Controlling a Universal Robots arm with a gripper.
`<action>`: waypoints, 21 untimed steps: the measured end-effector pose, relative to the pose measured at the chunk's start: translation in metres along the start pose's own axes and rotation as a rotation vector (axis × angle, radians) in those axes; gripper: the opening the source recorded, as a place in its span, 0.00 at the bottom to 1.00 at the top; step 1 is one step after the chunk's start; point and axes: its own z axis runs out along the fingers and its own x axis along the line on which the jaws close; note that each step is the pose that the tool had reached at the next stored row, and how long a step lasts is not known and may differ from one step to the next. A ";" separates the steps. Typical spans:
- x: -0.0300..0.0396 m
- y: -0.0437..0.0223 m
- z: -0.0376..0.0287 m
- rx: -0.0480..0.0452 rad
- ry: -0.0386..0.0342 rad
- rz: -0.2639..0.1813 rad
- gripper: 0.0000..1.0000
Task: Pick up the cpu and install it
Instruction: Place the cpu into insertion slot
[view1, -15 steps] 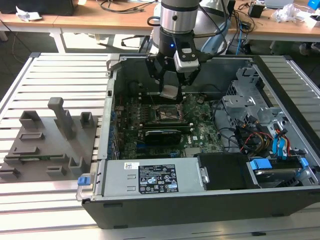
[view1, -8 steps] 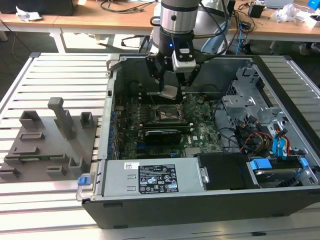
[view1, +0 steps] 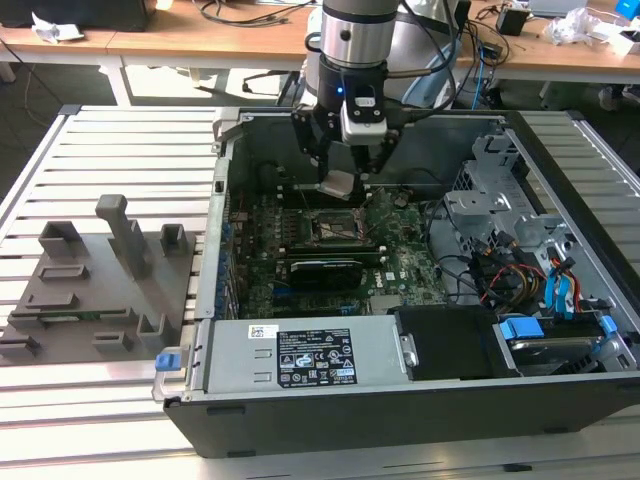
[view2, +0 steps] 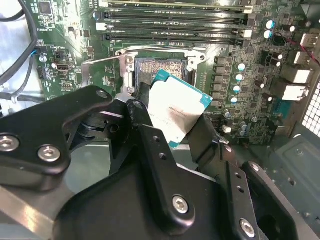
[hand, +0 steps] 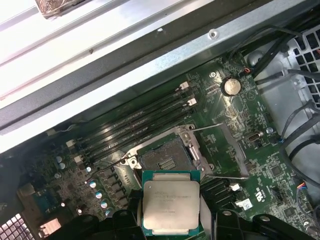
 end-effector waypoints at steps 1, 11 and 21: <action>0.0000 0.0000 0.0000 0.0002 0.0005 0.010 0.55; 0.0000 0.0000 0.0003 0.0029 0.0066 0.125 0.55; 0.0000 0.0000 0.0004 0.0053 0.0118 0.223 0.55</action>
